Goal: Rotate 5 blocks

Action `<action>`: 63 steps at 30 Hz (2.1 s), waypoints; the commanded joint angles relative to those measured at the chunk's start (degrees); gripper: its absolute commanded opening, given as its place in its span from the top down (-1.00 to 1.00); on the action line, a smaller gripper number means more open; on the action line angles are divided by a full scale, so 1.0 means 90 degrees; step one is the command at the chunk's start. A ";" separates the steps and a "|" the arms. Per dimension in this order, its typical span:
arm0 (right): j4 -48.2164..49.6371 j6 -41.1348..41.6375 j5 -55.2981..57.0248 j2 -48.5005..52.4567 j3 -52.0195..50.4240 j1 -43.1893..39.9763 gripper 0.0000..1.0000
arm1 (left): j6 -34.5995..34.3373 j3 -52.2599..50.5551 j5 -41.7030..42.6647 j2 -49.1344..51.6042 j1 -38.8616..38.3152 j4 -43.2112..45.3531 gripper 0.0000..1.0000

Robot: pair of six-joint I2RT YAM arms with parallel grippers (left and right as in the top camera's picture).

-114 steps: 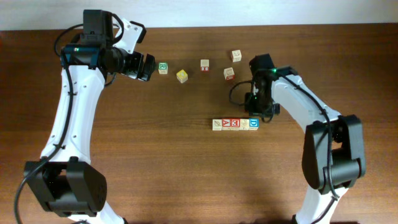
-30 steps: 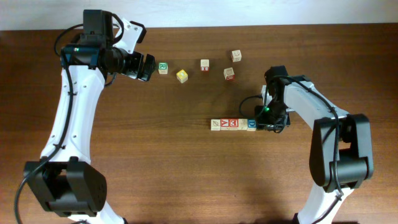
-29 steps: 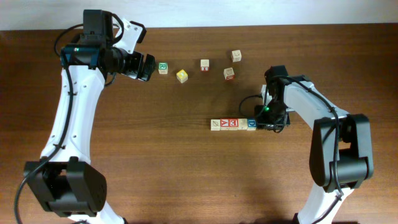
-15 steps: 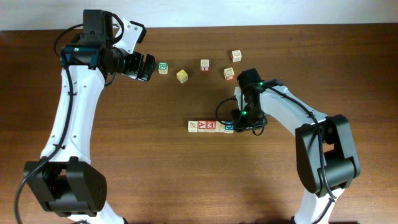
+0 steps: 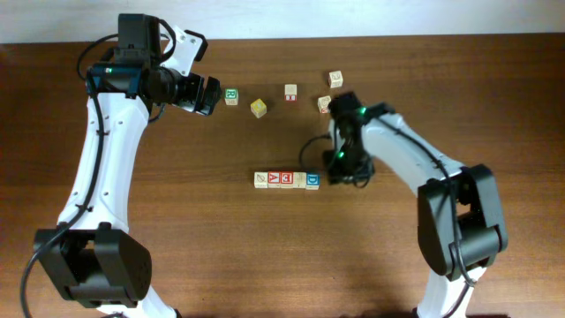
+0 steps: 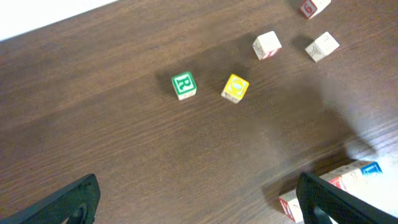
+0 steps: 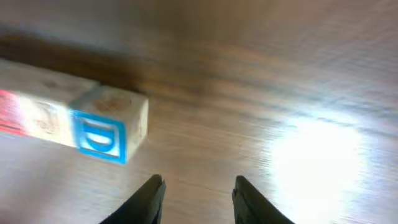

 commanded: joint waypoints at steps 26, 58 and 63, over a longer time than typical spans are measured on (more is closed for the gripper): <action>0.0002 0.0090 -0.2057 -0.3351 -0.1018 -0.1688 0.27 | -0.2344 -0.1547 0.1207 0.0068 0.0010 -0.1146 0.46; 0.2858 0.1124 -0.2263 -0.1401 -0.2385 -0.1018 0.91 | -0.3888 -0.4131 0.0549 0.0510 -0.1243 0.1894 1.00; 0.2868 0.1124 -0.2263 -0.1401 -0.2409 -0.1020 0.91 | -0.3606 -0.4126 0.1001 0.0508 -0.1241 0.2246 1.00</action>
